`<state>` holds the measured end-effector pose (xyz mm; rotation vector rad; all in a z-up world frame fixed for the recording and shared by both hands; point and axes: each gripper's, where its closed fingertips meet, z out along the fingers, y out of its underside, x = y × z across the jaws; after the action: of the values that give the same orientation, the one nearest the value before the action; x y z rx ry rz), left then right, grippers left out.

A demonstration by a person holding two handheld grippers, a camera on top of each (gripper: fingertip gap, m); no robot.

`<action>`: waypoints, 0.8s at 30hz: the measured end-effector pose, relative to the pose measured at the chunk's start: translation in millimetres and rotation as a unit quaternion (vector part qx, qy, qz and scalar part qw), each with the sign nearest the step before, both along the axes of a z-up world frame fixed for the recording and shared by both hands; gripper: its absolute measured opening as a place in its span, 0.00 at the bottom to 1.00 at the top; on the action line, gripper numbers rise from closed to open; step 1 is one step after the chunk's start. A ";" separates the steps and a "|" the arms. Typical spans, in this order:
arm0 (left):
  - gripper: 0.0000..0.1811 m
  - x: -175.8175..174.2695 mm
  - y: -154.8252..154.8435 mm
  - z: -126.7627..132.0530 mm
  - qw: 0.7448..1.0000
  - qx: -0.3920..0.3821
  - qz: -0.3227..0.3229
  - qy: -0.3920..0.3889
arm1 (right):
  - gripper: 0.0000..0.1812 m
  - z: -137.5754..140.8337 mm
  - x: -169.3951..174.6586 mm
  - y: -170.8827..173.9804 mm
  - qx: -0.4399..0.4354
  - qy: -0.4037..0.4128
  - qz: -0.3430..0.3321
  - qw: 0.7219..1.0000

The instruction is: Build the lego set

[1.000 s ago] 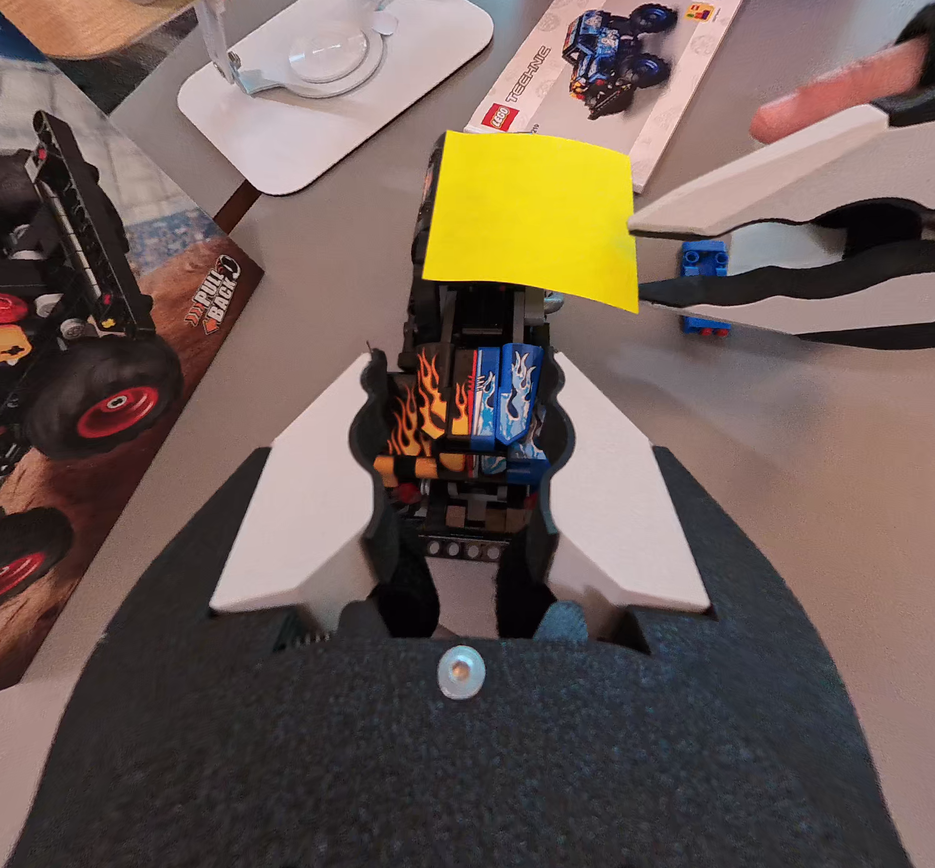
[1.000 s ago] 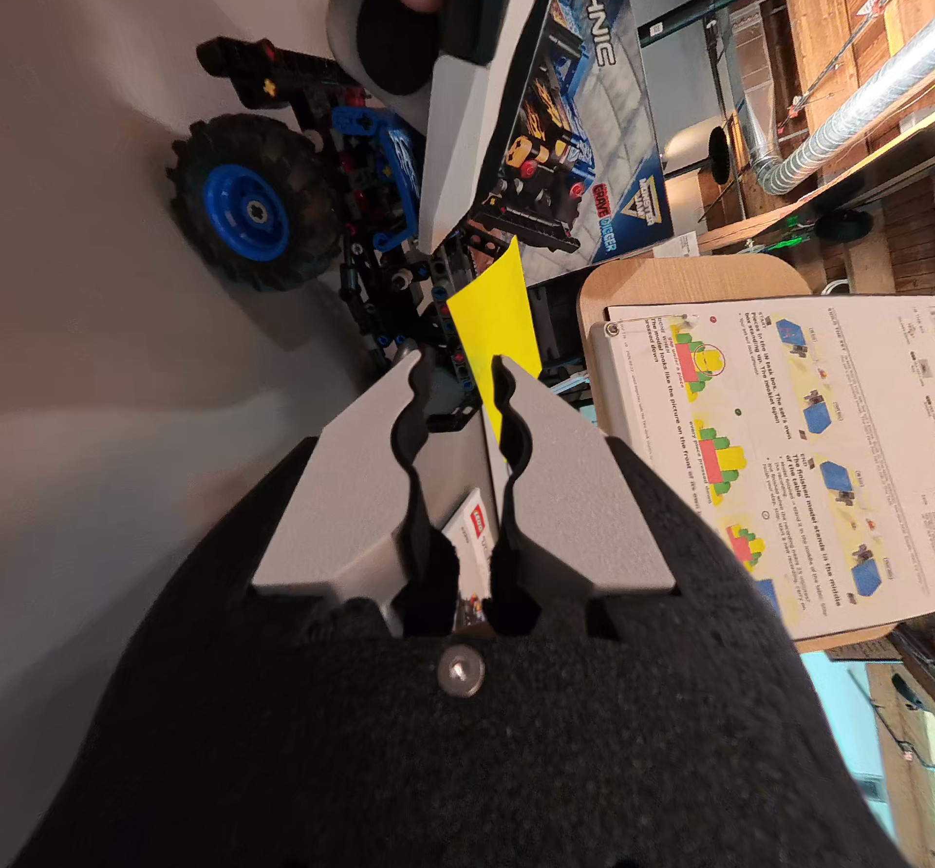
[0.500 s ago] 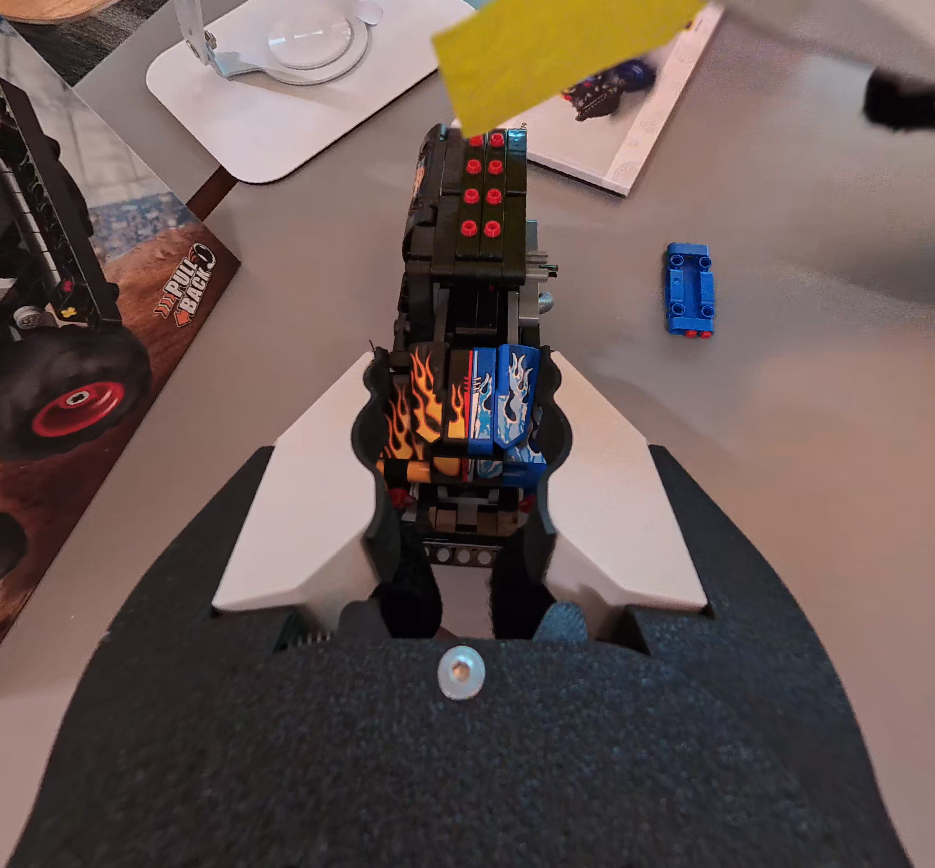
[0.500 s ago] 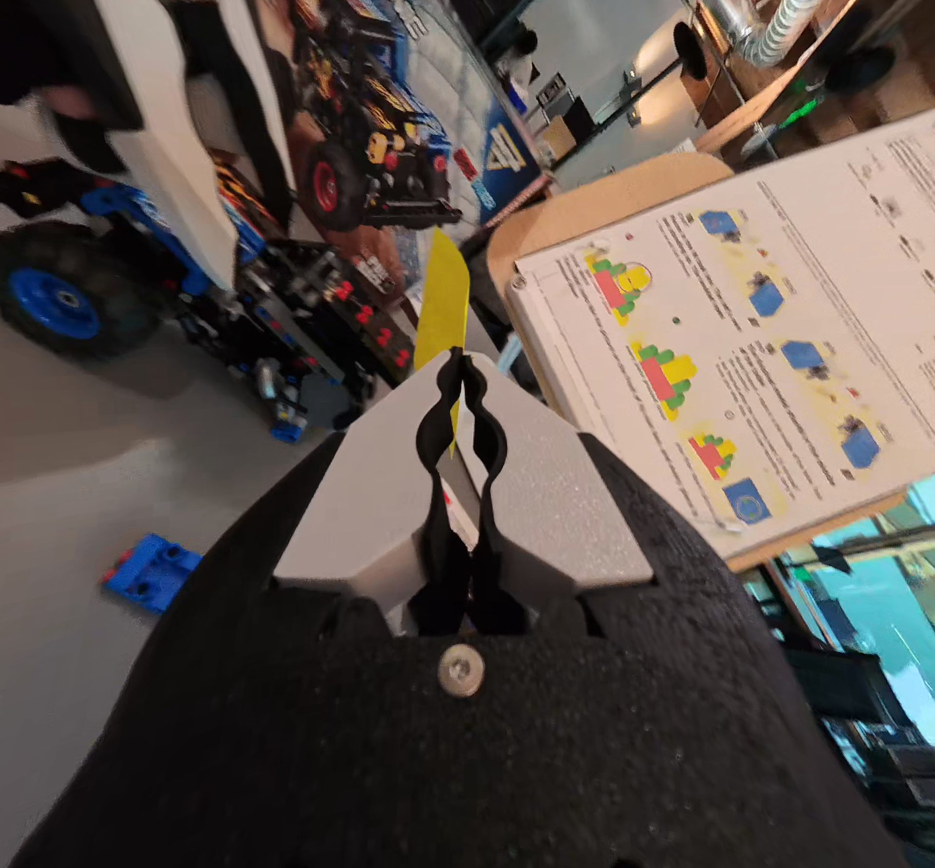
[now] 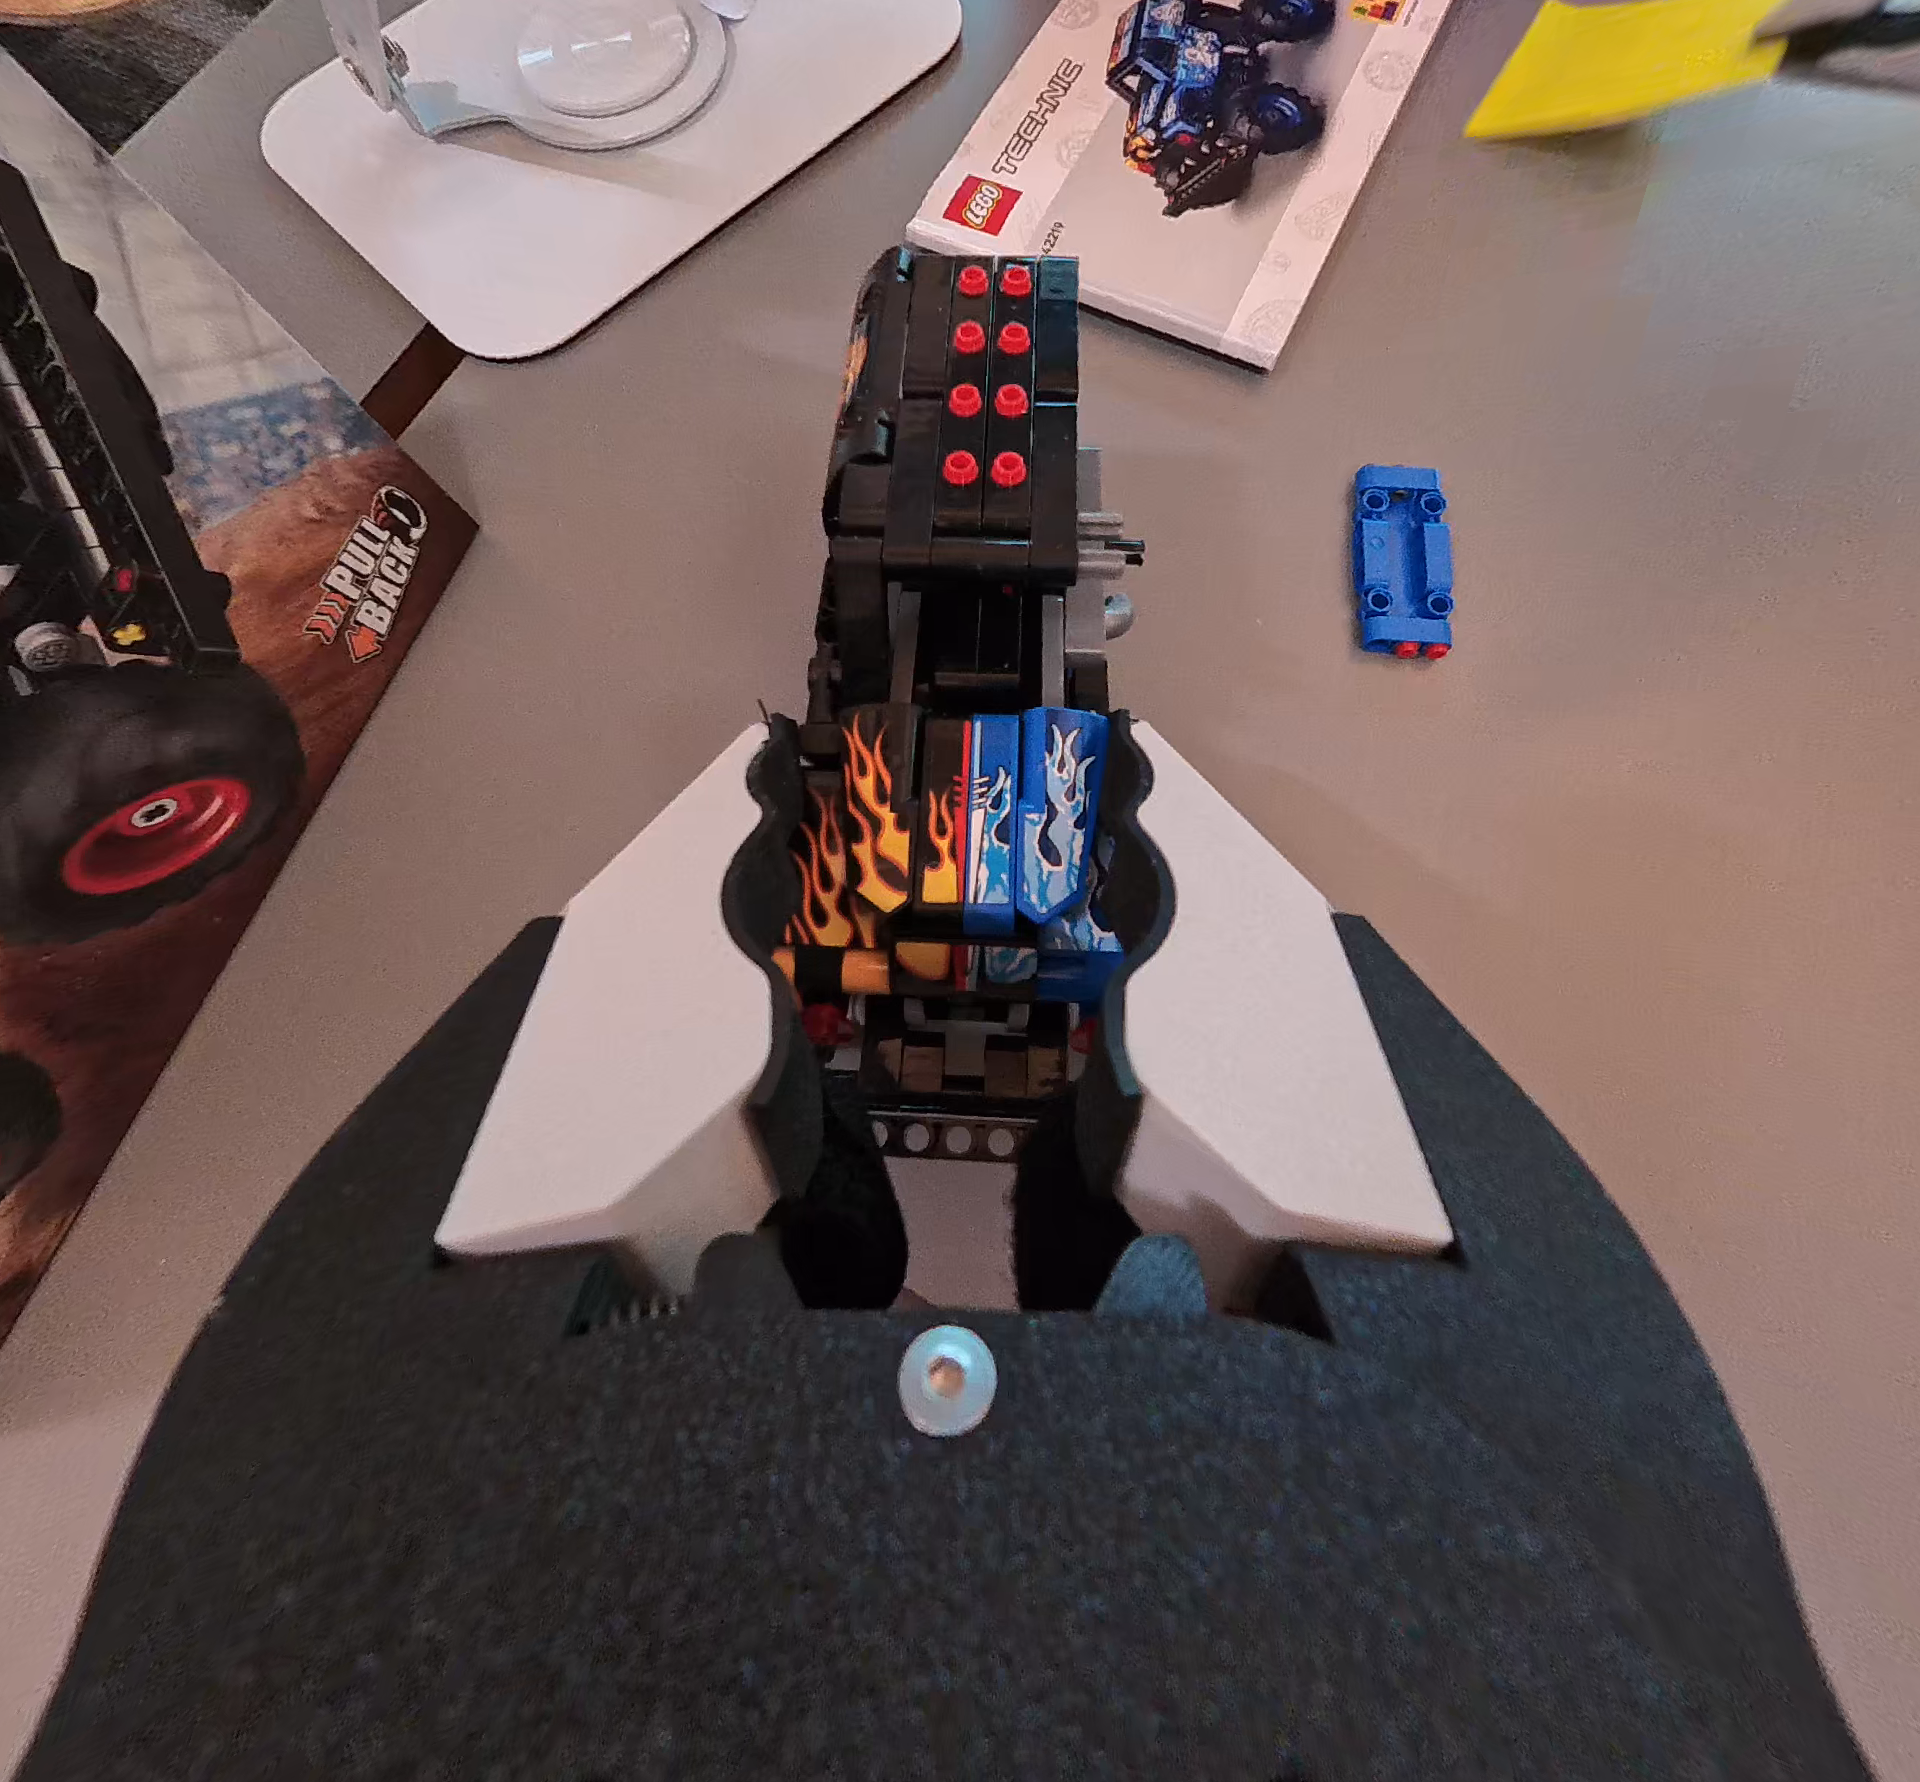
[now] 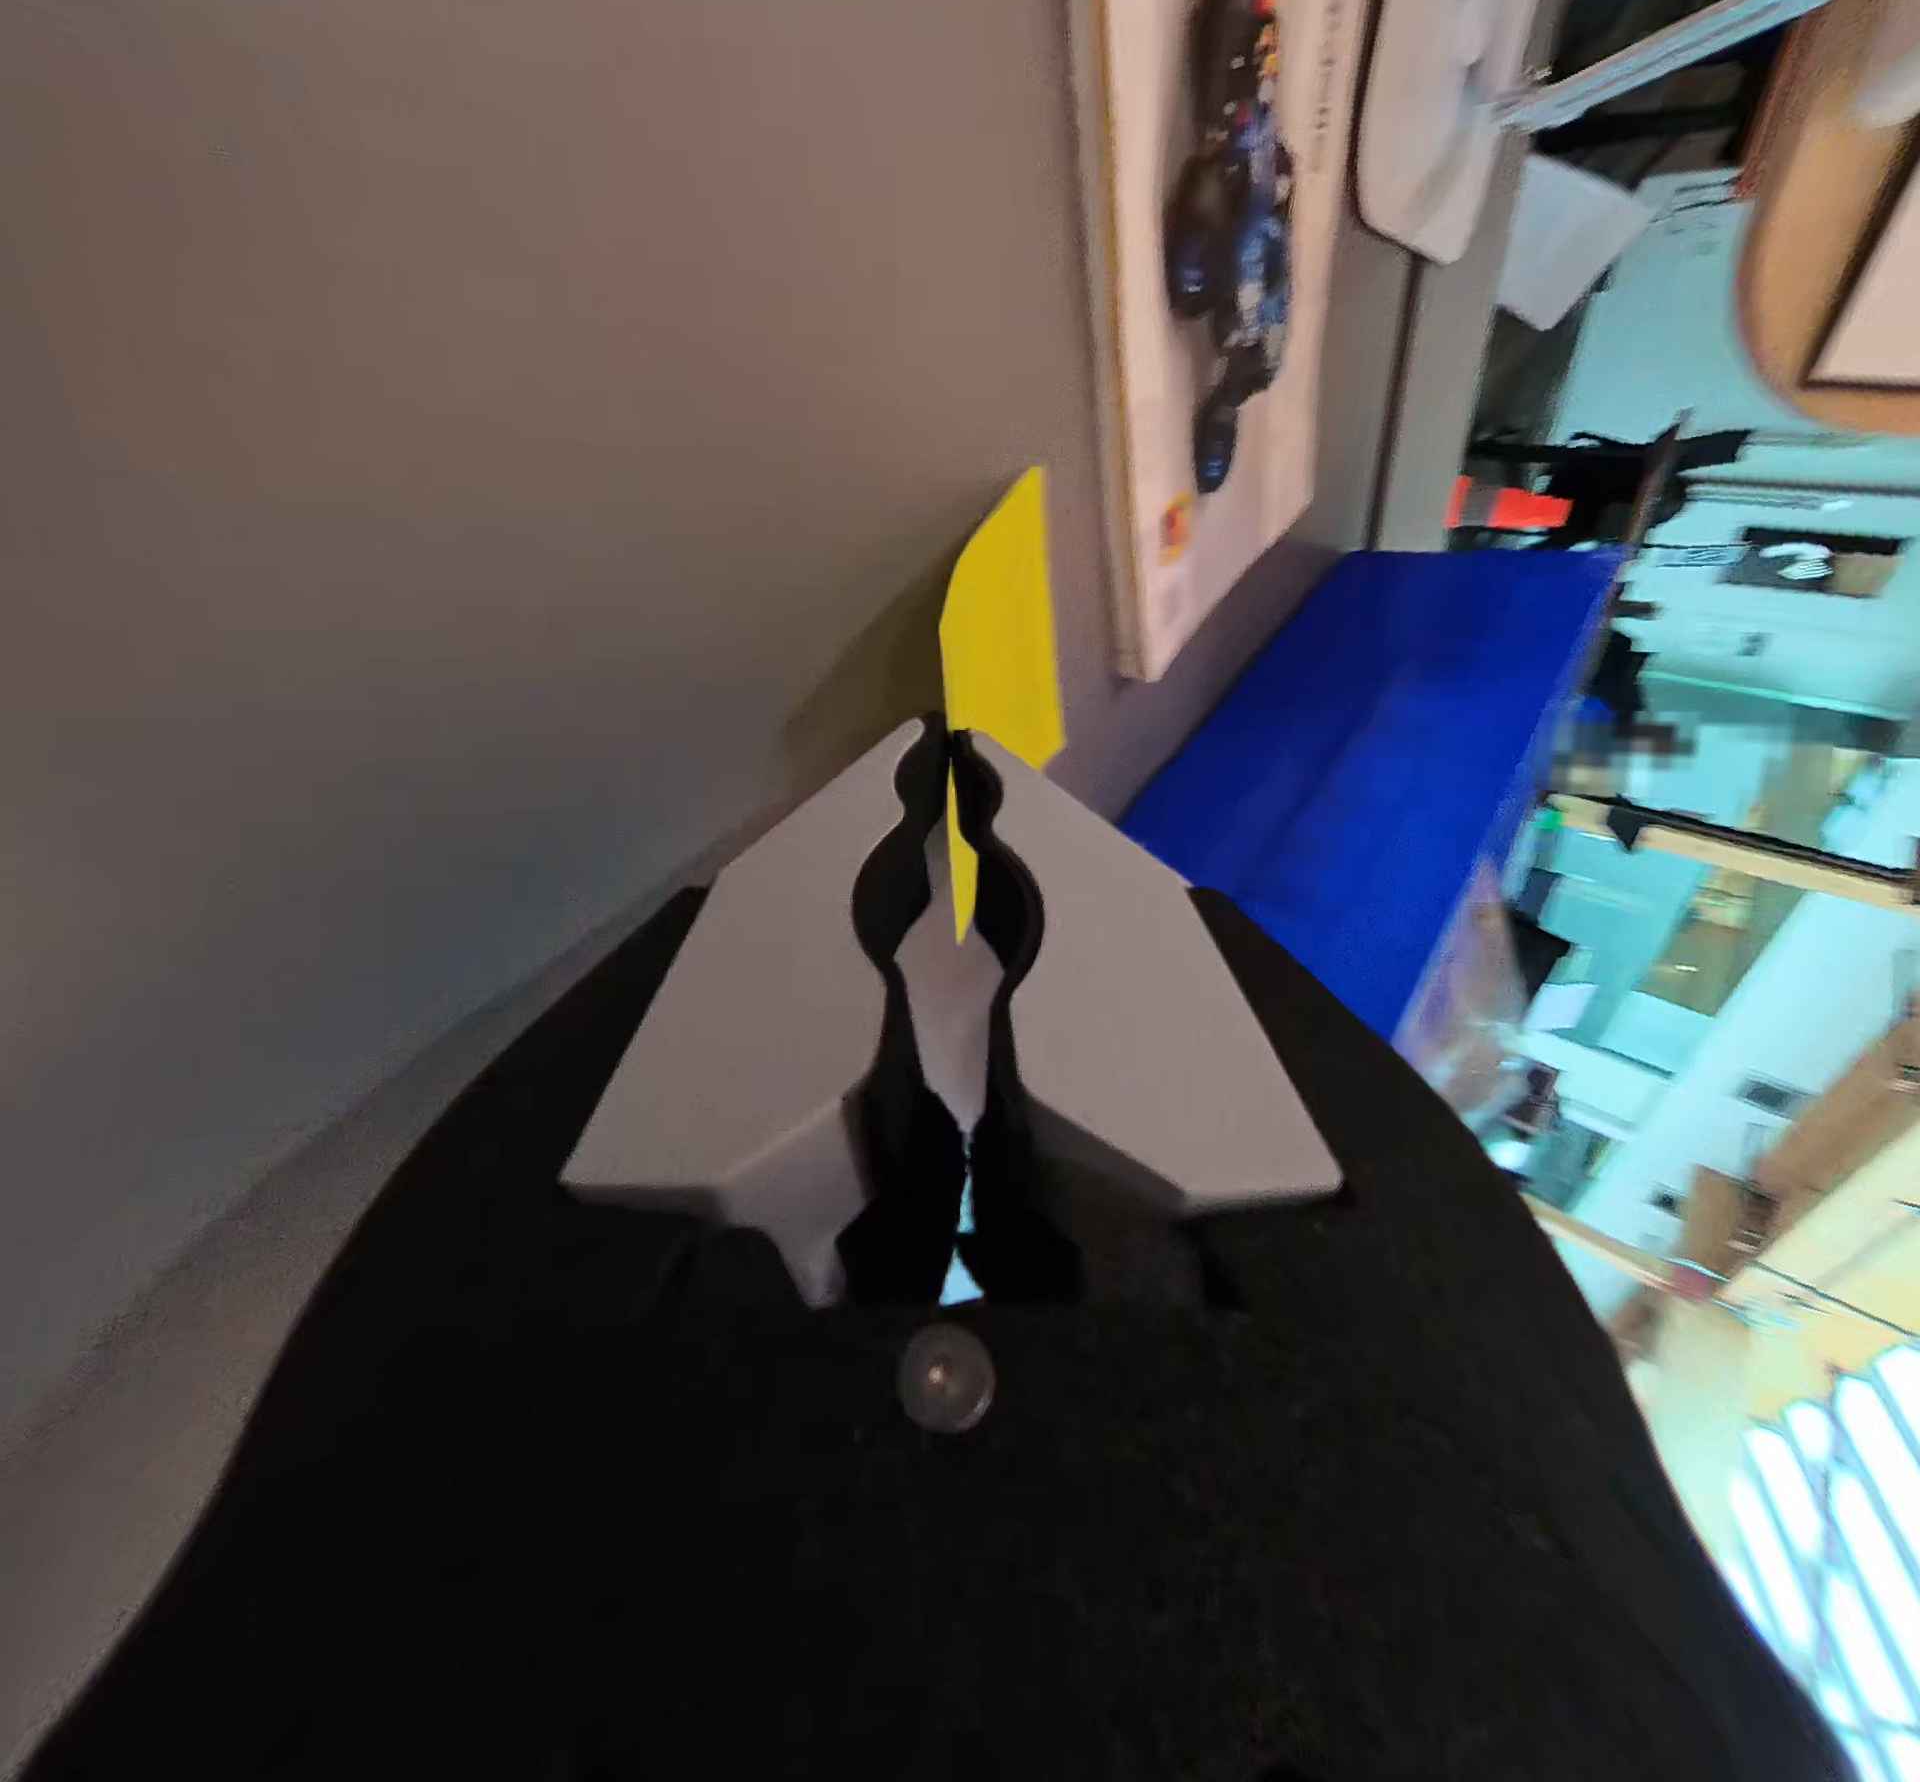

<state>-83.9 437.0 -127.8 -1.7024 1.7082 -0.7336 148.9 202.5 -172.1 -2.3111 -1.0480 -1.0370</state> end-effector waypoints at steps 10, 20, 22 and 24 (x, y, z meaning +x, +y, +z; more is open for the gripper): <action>0.41 -33.2 14.1 42.2 0.997 -0.026 0.019 -0.067 | 0.28 29.6 -84.6 17.0 0.094 0.371 -0.011 0.924; 0.61 -38.6 -7.2 -21.5 1.000 0.021 -0.017 -0.002 | 0.39 2.3 -209.5 119.0 0.084 0.461 0.048 0.882; 0.59 -34.2 -5.9 -20.5 1.000 0.018 -0.012 -0.015 | 0.35 7.2 -199.0 137.4 0.099 0.441 0.047 0.891; 0.57 -33.2 -6.3 -18.5 1.000 0.007 -0.010 -0.024 | 0.35 9.9 -190.3 149.8 0.095 0.445 0.043 0.890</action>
<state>-117.1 430.7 -146.3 -1.6469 1.6953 -0.7632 -41.4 352.3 -162.2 -2.1504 -0.6091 0.0257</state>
